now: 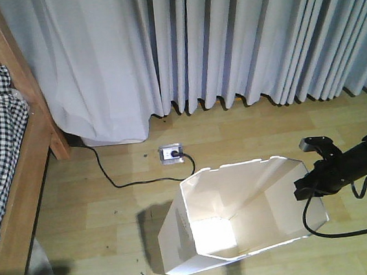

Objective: Move trash bin to bedside with robot
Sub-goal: 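Carry the bin with the right gripper toward the bed's headboard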

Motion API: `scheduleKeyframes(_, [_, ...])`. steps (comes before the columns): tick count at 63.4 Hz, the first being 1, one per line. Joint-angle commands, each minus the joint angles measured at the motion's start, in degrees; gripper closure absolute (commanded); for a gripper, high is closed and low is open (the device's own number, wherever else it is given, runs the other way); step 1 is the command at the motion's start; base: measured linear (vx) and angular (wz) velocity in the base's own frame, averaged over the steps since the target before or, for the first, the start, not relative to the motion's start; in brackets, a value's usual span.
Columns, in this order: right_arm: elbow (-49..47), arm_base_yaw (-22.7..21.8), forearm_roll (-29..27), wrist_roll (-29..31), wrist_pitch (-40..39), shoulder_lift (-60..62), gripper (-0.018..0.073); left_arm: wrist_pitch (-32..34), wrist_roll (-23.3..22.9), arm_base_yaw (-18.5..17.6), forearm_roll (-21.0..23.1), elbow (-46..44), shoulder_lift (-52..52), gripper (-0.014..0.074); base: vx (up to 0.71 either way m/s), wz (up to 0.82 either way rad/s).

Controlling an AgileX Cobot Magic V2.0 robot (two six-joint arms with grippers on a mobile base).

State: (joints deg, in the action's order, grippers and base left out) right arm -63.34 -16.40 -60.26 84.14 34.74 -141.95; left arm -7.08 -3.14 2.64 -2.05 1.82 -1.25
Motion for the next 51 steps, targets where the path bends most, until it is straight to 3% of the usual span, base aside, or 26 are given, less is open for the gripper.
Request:
scheduleKeyframes(1, [-0.6,-0.2,-3.8,0.4,12.4,4.3,0.0564,4.2,-0.3,0.0,0.1,-1.4,-0.3,0.0603,0.16,0.03])
scheduleKeyframes(51, [-0.6,-0.2,-3.8,0.4,12.4,4.3,0.0564,4.2,-0.3,0.0,0.1,-1.4,-0.3,0.0603,0.16,0.04])
